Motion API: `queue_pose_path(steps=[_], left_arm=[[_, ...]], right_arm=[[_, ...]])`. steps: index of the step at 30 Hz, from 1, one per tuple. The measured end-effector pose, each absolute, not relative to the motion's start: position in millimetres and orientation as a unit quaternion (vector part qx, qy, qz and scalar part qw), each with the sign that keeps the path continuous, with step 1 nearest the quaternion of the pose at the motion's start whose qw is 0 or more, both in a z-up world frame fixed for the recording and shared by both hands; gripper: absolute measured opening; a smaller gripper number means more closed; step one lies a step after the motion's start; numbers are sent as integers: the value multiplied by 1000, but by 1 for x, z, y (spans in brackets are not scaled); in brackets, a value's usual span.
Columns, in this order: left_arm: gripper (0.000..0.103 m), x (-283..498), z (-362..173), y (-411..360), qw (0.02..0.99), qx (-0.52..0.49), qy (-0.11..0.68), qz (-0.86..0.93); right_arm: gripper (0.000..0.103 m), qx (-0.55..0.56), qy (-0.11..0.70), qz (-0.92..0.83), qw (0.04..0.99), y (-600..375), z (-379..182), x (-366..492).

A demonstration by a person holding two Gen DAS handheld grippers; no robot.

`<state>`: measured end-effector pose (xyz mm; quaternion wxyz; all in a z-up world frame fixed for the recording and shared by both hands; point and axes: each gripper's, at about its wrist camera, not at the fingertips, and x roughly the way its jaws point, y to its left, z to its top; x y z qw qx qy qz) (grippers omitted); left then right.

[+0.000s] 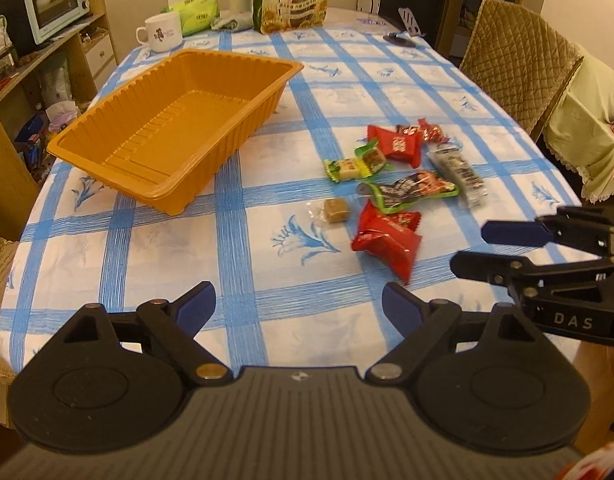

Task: Organize snacks
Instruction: 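Move the left tool toward the red candy packet and open it, then grasp the red candy packet with the left gripper and lift it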

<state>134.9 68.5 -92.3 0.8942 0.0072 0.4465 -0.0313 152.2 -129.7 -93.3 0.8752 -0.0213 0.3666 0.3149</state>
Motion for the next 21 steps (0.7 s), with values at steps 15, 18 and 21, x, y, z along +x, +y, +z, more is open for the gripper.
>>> queue_pose_path(steps=[15,18,21], left_arm=[[89,159,-112,93,881,12,471,-47],[89,160,-115,95,879,14,474,-48],[88,161,-116,96,878,15,475,-51]], right_arm=[[44,-95,368,339,860,-78,-119,189],[44,-114,367,340,858,-71,-124,192],[42,-133,364,344,855,-66,-129,193]])
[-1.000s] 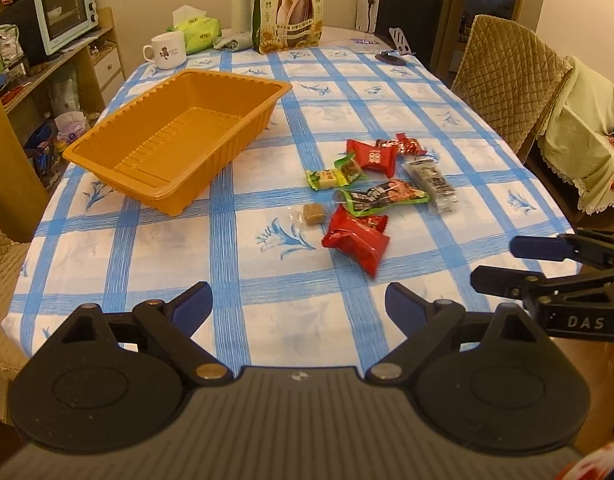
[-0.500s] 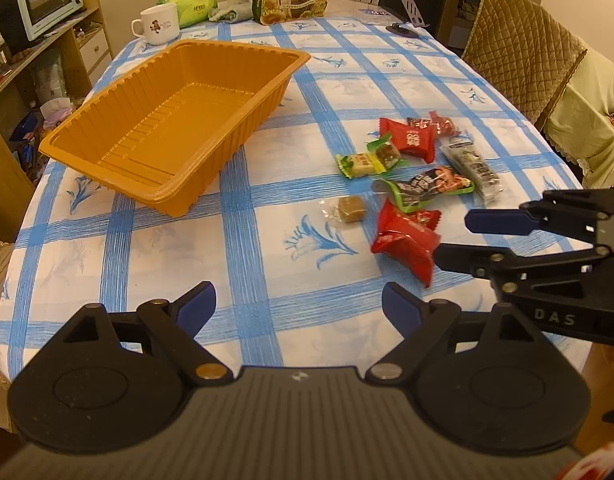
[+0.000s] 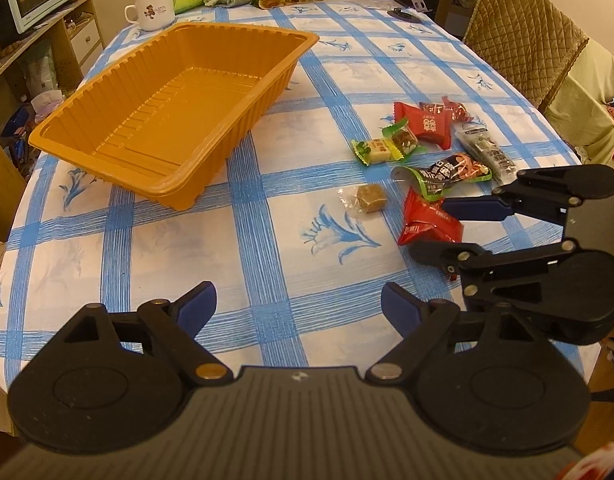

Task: Organize snacks
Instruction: 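Grasp the red candy packet with the left gripper and lift it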

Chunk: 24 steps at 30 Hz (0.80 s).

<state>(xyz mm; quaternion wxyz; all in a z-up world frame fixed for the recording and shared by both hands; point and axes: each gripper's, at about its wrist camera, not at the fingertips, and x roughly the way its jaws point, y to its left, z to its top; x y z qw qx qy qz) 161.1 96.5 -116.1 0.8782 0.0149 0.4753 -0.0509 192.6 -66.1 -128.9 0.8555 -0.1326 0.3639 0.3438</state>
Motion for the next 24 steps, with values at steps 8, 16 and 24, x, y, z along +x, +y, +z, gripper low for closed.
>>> queue_pose_path(steps=[8,16,24], left_arm=[[86,169,-118,93,877,28,476,-64],[76,190,-124,74,874,57,472,-106],[62,214,-135,51,870,106,460,-145]], right_arm=[[25,-145,345,350,859,-67,-127,187],[25,-63,347,319,880,-102,-98,186],[25,-30,360,275,891,-129,-88,189]])
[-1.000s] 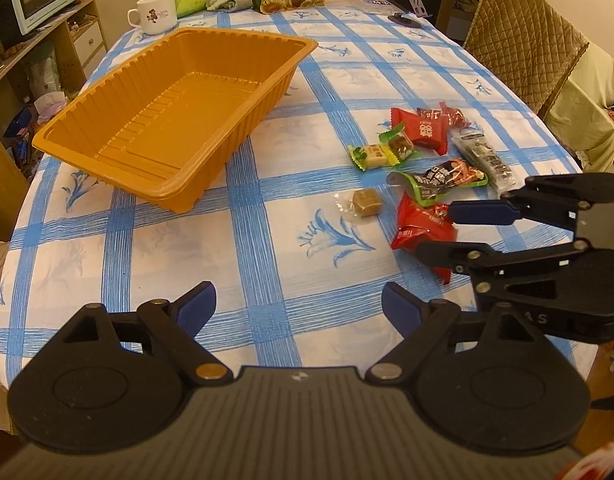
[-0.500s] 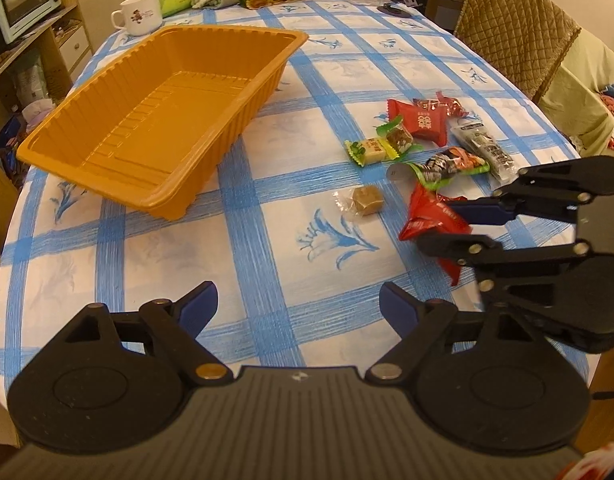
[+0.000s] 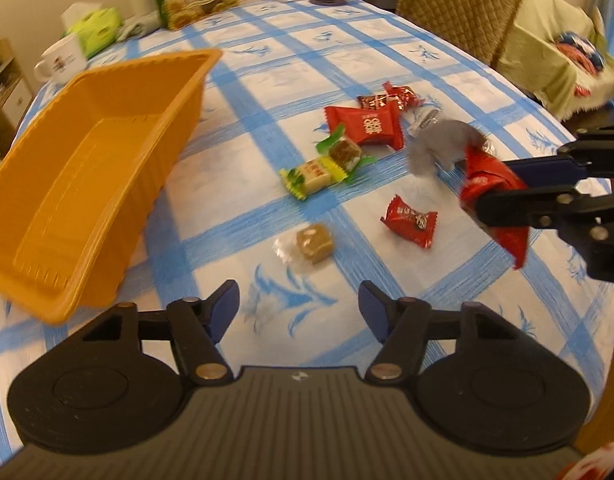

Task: Organize snacks
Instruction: 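Grasp the red candy packet with the left gripper and lift it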

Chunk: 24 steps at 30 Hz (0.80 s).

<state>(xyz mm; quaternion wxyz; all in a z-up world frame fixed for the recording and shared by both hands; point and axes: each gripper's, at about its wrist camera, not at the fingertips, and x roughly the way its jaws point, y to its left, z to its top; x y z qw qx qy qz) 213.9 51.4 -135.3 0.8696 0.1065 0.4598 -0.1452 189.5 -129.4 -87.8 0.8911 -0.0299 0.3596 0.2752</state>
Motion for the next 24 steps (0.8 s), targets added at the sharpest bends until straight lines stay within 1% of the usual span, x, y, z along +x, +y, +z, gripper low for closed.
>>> queue_pose_path(steps=[6,16,18,20,23,24], left_arm=[[52,230,-142,45,867,136,453,-158],[46,247,-146,39,865,154,443,-179],[38,249,-146,39,864,151,443,-188],[34,251,-146,37,862,150,442,-197],[30,254,-146,34,861,151,439,-207],[27,254,-146,33,860,151,440,-211]], right_arm=[[25,-16,385,231,894,-144,-96,190],[25,28,428,128,894,-187,-104,194],[25,37,433,111,894,-196,-104,193],[25,45,438,100,892,-204,-103,192],[25,49,444,87,890,-211,-101,186],[25,50,446,84,890,-213,-101,185]])
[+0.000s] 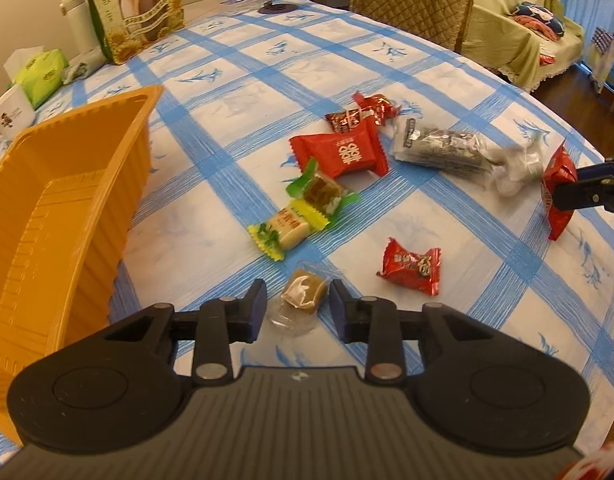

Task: Organize snacks
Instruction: 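Grasp the red candy packet with the left gripper and lift it, then carry the red packet with the left gripper over the orange tray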

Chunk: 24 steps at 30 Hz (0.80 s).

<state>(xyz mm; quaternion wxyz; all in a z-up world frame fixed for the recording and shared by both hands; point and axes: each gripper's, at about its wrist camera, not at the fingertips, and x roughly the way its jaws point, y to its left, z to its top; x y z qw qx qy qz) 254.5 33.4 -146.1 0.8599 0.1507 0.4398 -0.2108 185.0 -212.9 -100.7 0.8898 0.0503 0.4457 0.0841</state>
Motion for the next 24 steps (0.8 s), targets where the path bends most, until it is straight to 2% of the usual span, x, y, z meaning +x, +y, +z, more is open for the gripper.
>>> queue_pose_path(steps=[2,5,14,24], left_arm=[[22,256,-146,32,857,150,440,-222],[20,255,-147,30,856,156,437,-228],[19,251,-135,38,859,136,442,-221],[19,227,-84,77,881,86,422,-196]], right_arm=[[25,54,449,80,889,-215,-100,182],[25,58,452,77,887,-214,-98,180],[25,56,442,95,890,-200,-86,186],[25,55,429,150,889,-163,-58,199]])
